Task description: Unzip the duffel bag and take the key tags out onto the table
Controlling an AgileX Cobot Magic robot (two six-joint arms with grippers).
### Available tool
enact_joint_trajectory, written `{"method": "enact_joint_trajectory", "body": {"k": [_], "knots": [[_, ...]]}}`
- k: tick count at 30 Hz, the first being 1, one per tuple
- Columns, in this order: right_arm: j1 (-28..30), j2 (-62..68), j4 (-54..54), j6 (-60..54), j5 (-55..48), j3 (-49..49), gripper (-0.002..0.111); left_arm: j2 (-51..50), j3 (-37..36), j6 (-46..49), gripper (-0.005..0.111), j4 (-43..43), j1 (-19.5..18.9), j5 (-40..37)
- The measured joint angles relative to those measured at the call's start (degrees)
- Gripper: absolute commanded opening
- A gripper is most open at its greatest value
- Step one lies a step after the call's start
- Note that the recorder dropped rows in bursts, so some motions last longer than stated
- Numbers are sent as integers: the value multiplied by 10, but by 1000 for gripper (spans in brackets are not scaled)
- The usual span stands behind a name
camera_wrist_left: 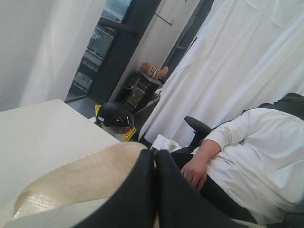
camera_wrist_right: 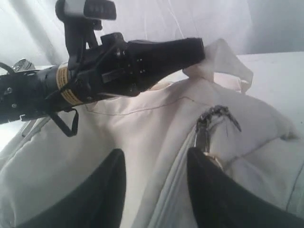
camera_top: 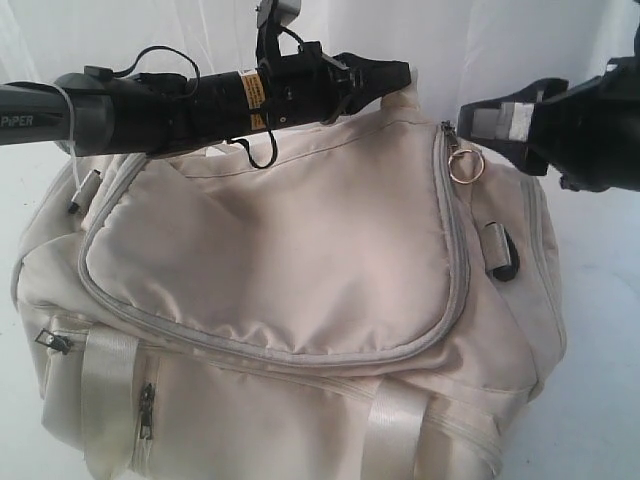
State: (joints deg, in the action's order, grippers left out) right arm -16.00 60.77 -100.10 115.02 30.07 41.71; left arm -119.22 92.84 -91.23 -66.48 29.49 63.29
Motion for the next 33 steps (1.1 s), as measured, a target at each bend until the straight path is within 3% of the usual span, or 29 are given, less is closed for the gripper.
{"method": "enact_joint_trajectory", "body": {"k": [16,29,33], "knots": [[0,-1,0,49,3,-42,39,0,0,2,0,-6,0,0],[0,3,0,49,-72,-69,39,0,0,13,0,-9,0,0],[0,17,51,49,-64,-69,39,0,0,14,0,-9,0,0]]}}
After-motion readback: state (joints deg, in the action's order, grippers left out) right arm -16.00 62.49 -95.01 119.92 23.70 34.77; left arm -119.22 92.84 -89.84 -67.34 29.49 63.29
